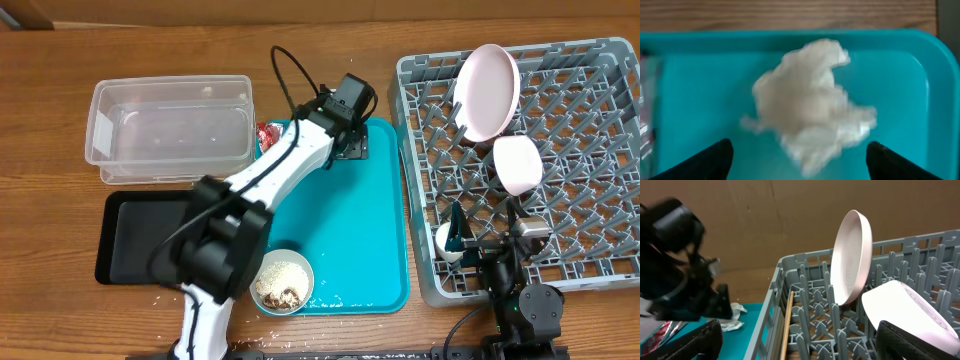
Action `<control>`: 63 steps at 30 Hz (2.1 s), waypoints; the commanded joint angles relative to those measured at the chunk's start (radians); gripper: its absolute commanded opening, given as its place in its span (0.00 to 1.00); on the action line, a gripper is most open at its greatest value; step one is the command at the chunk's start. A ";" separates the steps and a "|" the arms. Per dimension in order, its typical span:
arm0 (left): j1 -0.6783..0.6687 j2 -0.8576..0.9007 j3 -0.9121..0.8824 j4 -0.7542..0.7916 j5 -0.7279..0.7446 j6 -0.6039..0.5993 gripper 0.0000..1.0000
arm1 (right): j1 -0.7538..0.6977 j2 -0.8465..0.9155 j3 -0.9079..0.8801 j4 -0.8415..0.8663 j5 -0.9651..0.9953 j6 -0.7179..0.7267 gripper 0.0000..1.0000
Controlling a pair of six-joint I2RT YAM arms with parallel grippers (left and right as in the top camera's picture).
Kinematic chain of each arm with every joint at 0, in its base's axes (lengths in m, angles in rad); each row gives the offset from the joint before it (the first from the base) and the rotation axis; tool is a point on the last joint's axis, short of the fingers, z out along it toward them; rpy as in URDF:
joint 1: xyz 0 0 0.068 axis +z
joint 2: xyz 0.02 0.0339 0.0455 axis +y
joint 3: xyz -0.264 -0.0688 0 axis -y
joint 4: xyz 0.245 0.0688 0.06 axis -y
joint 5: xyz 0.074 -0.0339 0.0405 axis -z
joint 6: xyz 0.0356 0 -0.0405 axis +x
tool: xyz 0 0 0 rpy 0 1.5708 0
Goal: Sort waste into correct bins and load items into the dishwasher
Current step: 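Grasp the white tissue on the teal tray with the left gripper, then drop the tissue into the clear plastic bin, reach toward red wrapper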
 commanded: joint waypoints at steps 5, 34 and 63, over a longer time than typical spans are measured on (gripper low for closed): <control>0.000 0.095 0.016 0.073 0.011 0.066 0.52 | -0.004 -0.010 -0.010 0.006 -0.002 -0.003 1.00; 0.278 -0.270 0.206 -0.502 -0.180 0.043 0.93 | -0.004 -0.010 -0.010 0.006 -0.002 -0.003 1.00; 0.101 0.117 0.144 -0.375 -0.330 -0.117 0.59 | -0.004 -0.010 -0.010 0.006 -0.002 -0.003 1.00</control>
